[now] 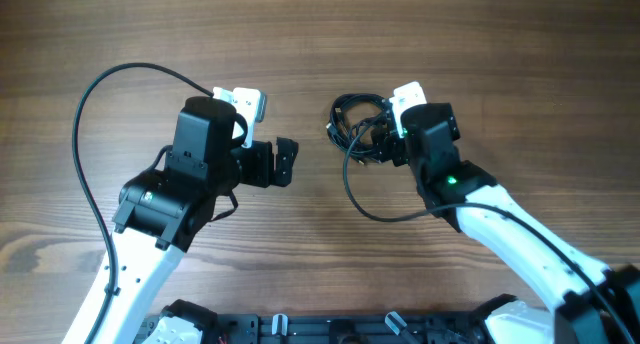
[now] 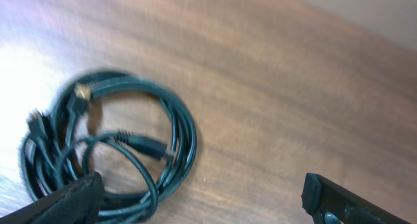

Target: Untangle cables

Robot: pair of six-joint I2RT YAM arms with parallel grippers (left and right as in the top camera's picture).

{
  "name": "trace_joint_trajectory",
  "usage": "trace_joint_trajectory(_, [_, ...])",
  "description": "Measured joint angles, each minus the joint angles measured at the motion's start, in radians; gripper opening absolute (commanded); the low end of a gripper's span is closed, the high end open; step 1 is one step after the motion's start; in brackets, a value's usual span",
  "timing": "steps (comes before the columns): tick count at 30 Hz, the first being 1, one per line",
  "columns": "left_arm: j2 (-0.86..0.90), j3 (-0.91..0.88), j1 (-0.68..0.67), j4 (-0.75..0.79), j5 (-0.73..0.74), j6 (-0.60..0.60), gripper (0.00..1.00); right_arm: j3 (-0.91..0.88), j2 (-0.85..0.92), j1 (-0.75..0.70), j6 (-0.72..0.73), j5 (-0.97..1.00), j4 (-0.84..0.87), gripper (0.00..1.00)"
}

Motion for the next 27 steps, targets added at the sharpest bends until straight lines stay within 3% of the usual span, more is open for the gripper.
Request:
trace_joint_trajectory(8, [0.000, 0.000, 0.000, 0.000, 0.000, 0.000, 1.00, 0.000, -0.030, 0.000, 0.036, -0.110, -0.003, 1.00])
trace_joint_trajectory(16, [0.000, 0.000, 0.000, 0.000, 0.000, 0.000, 1.00, 0.000, 0.042, 0.002, 0.483, -0.226, 0.007, 1.00])
trace_joint_trajectory(27, [0.000, 0.000, 0.000, -0.002, 0.000, 0.000, 1.00, -0.001, 0.227, 0.002, 0.650, -0.332, 0.193, 0.99])
